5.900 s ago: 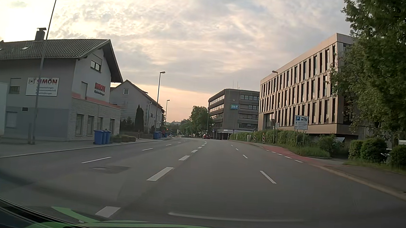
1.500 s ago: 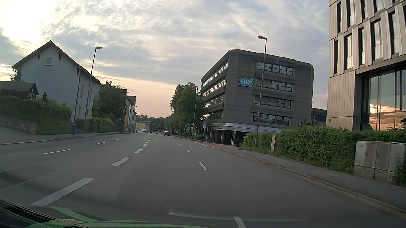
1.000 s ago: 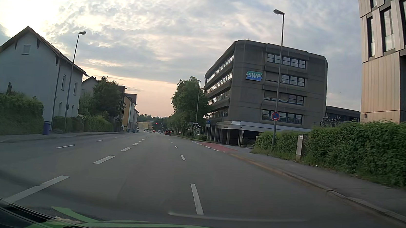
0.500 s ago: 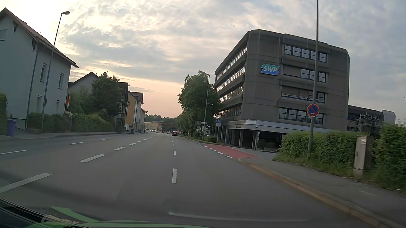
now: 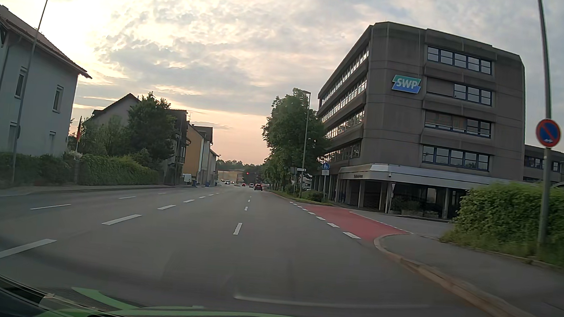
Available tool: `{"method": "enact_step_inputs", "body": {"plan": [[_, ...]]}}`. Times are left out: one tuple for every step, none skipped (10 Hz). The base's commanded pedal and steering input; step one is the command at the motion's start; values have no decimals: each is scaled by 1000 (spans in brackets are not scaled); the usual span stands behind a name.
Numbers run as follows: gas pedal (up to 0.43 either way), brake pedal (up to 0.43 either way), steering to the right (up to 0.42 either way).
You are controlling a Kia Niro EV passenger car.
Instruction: Follow the waypoints while adhering to traffic rules and regulations
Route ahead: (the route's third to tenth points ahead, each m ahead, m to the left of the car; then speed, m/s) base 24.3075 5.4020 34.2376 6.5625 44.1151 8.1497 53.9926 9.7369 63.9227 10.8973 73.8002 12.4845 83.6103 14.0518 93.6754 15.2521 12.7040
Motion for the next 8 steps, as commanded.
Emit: {"method": "enact_step_inputs", "body": {"plan": [[67,0,-33],[67,0,-33],[67,0,-32],[67,0,-30],[67,0,-30],[67,0,-28],[67,0,-27],[67,0,-26]]}}
